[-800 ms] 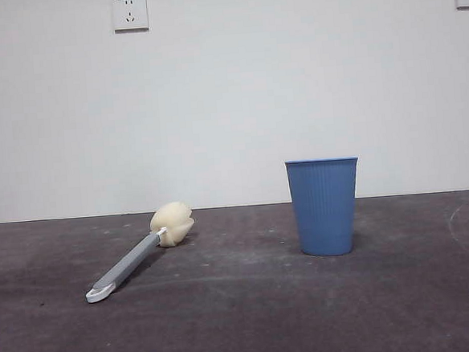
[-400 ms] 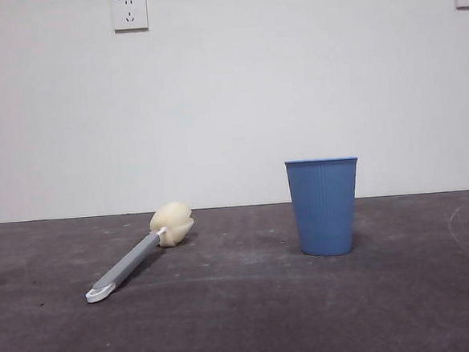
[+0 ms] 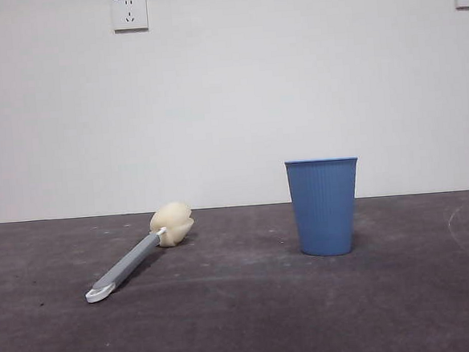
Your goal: Pick up the cup brush,pick up the cup,insert the brush into the cup,clean the cup,put the cup brush back,put the cup back to the fixed position on the table
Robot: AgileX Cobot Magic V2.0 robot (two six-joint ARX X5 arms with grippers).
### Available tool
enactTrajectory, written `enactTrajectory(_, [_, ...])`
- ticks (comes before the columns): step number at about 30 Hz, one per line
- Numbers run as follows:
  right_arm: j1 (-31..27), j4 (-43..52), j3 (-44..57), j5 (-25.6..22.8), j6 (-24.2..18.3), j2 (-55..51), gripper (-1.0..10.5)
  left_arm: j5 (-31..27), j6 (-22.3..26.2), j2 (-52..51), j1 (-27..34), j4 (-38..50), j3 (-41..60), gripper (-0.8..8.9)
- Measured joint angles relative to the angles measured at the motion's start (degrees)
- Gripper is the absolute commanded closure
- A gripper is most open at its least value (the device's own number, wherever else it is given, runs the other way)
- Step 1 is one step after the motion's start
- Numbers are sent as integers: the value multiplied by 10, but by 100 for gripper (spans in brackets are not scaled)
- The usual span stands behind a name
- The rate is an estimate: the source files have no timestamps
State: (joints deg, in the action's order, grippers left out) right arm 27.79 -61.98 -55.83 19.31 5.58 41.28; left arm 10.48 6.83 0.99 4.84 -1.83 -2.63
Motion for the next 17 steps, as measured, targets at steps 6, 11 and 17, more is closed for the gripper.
enactTrajectory(6, [0,0,0,0,0,0,946,-2,-30,-7,0,-42,17,817])
enactTrajectory(11, [0,-1,0,0,0,0,946,0,-61,-6,0,-81,17,817])
enactTrajectory(17, [0,-1,0,0,0,0,946,2,-86,-7,0,-80,17,817])
